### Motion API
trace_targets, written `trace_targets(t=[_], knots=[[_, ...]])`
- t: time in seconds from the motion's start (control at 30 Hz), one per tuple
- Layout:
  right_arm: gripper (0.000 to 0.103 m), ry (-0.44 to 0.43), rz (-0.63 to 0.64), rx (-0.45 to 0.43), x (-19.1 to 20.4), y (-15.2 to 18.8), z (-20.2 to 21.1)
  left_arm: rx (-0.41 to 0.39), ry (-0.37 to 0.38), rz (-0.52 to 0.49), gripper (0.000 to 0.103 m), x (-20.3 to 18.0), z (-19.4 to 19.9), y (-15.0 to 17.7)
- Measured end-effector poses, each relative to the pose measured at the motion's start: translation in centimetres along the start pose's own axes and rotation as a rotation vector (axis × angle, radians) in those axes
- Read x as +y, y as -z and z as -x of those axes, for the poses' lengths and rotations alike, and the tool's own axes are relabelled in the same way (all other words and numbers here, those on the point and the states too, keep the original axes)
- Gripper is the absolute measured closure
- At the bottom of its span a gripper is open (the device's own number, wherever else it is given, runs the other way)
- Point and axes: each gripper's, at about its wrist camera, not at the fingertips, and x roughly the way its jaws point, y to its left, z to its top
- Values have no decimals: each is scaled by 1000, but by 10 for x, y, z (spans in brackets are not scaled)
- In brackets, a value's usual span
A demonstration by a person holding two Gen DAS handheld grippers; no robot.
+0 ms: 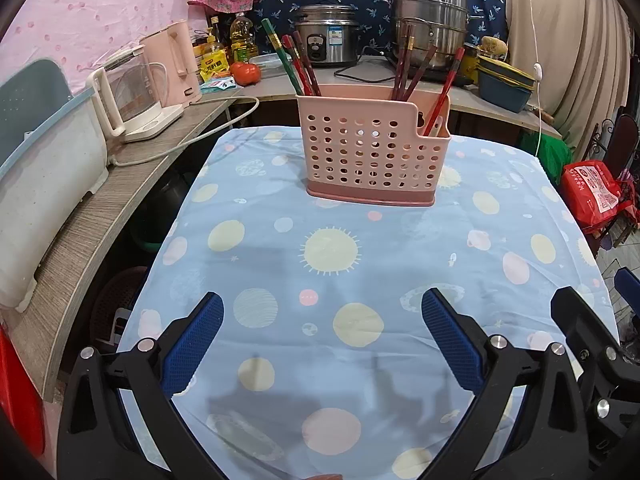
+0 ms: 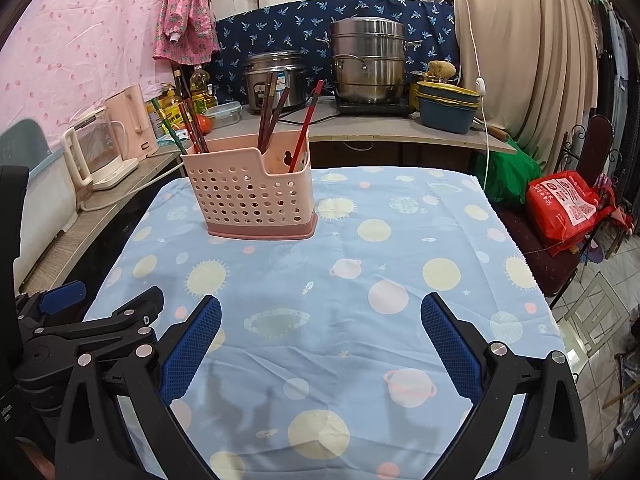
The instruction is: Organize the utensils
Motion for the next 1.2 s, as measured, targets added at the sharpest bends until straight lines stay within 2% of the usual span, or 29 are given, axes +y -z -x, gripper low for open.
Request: trace_targets(t=[1.2], knots=[[7,16,19,14,-1,-1,-2,16,-42,40,8,15,-5,2]])
